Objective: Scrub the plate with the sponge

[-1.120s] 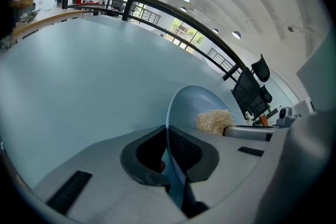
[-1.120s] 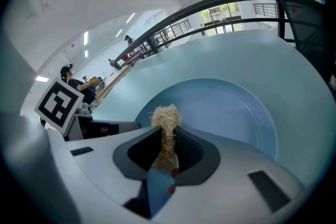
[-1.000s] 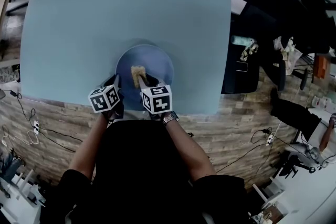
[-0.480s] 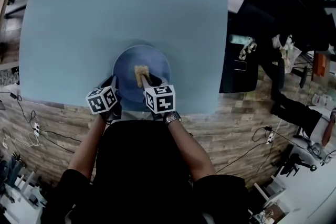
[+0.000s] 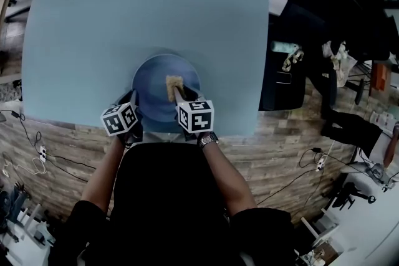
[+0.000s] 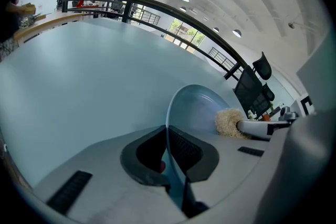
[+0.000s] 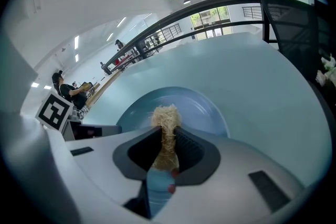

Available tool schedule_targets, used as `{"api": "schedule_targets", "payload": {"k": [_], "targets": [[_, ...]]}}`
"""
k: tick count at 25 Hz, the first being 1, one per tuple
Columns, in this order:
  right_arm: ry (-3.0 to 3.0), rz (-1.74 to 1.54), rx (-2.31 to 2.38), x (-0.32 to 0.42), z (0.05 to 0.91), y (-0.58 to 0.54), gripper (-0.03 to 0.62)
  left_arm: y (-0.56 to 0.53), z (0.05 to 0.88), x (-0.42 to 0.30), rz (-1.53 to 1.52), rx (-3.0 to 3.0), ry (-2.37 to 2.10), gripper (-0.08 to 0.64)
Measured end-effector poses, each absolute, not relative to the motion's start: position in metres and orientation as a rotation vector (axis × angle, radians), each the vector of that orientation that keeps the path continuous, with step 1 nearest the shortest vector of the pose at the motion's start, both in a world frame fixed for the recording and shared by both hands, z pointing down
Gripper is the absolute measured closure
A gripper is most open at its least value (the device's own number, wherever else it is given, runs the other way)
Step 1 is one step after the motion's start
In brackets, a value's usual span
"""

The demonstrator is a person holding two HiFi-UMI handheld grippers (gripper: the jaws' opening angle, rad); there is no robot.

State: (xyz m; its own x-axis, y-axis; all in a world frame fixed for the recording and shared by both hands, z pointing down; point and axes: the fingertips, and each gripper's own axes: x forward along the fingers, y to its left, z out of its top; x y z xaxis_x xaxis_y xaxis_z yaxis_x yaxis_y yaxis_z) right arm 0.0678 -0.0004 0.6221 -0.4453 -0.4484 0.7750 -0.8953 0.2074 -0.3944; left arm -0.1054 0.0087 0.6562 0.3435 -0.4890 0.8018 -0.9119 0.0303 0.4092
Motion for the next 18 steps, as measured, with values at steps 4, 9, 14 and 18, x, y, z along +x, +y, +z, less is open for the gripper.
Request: {"api": "schedule_targets", "payload": {"k": [4, 9, 14, 18], "targets": [[-1.974, 1.167, 1.263, 0.075, 0.622, -0.001, 0.52, 0.01, 0.656, -0.107, 0.536, 1.607, -1.296, 0.549], [-1.957, 1.15, 1.288, 0.087, 0.621, -0.004, 0.52, 0.009, 0.655, -0.106, 0.533, 1.611, -1.293, 0.549], [-1.928, 1.135, 1.316, 0.1, 0.624, -0.006, 0.52, 0.01, 0.658, -0.106, 0.535, 1.61, -1.297, 0.549], [-1.909, 1.115, 1.338, 0.11, 0.622, -0.01, 0.52, 0.009, 0.657, -0.106, 0.536, 1.61, -1.301, 0.549]]}}
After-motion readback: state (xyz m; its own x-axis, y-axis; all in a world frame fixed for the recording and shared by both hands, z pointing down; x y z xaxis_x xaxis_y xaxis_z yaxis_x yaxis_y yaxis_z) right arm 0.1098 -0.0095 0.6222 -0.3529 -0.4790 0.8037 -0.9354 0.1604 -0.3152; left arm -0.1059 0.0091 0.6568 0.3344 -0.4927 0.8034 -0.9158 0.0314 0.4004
